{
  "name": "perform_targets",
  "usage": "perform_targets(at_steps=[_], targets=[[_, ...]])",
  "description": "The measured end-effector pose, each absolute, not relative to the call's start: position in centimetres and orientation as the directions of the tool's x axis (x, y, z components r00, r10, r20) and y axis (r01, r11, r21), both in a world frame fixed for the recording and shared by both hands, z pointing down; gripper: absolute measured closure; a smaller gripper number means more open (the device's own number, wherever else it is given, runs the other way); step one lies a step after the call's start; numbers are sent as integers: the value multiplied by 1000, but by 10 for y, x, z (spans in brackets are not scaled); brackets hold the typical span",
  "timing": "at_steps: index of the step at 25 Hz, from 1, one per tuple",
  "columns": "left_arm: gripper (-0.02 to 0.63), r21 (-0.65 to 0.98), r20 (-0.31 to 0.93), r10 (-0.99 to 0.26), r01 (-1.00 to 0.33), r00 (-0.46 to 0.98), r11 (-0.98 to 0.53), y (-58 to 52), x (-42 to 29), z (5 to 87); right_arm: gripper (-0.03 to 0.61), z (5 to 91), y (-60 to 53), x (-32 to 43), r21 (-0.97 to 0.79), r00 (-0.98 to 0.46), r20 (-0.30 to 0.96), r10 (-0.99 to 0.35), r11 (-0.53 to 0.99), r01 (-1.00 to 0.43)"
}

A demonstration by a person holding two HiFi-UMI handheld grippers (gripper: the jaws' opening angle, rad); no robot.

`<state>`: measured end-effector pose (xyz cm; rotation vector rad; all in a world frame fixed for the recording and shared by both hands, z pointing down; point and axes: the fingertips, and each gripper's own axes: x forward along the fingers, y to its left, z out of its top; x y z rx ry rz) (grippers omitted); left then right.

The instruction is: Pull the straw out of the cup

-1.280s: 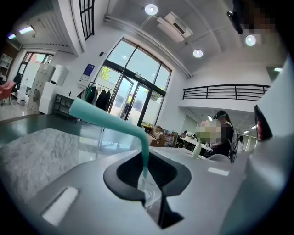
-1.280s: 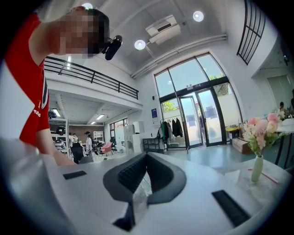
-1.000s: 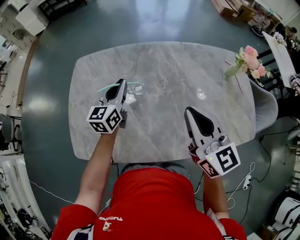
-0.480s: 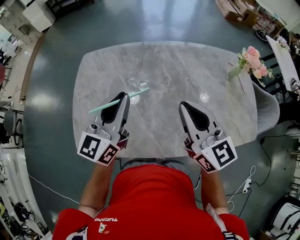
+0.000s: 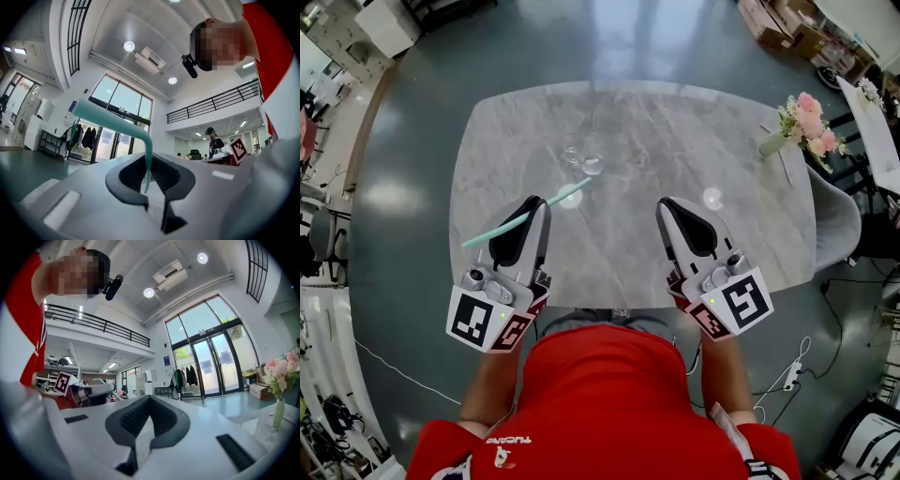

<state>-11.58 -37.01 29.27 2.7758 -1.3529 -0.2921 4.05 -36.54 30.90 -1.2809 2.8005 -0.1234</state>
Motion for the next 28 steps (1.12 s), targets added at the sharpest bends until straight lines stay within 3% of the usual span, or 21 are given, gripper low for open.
perform_targets(at_steps=[28], targets=[[578, 134, -152, -810, -800, 567, -585, -356, -123, 295, 578, 308, -350, 44, -84, -662, -23, -750, 661, -746]])
